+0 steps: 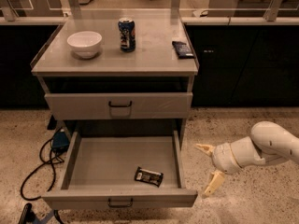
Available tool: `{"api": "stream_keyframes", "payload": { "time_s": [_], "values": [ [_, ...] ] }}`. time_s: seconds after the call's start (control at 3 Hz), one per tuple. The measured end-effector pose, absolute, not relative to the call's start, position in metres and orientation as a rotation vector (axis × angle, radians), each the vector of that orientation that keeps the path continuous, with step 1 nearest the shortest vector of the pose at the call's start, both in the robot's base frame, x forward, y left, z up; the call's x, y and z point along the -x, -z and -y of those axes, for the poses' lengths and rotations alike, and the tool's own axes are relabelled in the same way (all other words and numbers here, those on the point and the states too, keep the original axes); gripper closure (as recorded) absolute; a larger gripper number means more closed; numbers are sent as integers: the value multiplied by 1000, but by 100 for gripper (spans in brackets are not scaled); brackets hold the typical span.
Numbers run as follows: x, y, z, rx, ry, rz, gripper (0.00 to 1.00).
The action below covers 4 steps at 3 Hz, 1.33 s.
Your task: Pick rxbar chocolate from middle drawer and place on counter
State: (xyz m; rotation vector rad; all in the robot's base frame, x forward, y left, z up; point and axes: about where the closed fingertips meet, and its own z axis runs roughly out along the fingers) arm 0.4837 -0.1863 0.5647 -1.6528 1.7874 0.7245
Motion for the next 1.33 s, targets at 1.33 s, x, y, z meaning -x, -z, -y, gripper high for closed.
{"api": "stream_keyframes", "payload": {
  "time_s": [1.33],
  "values": [
    [-579,-584,180,1426,-675,-1750,0]
  ]
}}
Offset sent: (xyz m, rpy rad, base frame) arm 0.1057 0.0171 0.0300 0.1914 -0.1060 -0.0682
